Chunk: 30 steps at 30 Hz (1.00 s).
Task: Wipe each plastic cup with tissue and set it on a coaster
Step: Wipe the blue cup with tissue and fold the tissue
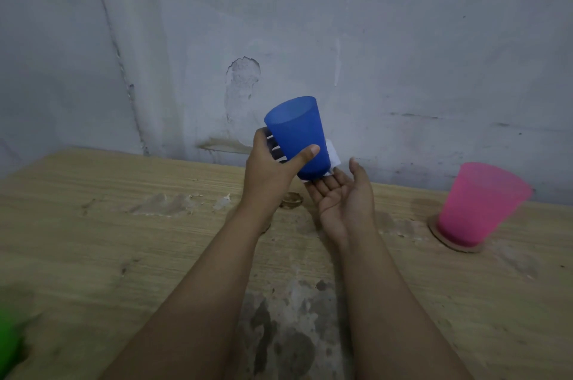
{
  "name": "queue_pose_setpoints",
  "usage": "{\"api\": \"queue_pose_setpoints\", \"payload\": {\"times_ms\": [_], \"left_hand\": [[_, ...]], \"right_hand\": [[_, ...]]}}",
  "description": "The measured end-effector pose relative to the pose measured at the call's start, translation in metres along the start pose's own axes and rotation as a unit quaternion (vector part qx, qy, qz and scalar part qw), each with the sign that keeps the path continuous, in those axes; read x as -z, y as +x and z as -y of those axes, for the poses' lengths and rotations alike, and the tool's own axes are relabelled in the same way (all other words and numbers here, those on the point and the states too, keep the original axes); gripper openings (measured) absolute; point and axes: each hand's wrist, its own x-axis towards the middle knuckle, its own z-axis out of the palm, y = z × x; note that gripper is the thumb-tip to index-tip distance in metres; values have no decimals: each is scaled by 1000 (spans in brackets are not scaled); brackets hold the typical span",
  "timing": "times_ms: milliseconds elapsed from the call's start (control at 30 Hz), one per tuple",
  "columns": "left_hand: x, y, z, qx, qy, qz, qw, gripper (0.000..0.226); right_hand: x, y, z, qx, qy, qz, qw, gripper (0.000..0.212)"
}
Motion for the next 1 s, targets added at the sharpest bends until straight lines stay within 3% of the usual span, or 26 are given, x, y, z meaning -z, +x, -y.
{"api": "queue_pose_setpoints", "payload": {"times_ms": [600,800,1000], "left_hand": [[10,6,0,-12,-30,-40,999,59],[8,4,-2,-5,-21,-23,1000,57],[2,0,-4,2,-34,-2,999,55]], "right_hand": [[3,2,1,-10,-24,-1,1000,32],[4,1,6,11,14,1,1000,39],[1,-1,3,-2,-29,1,1000,38]]}}
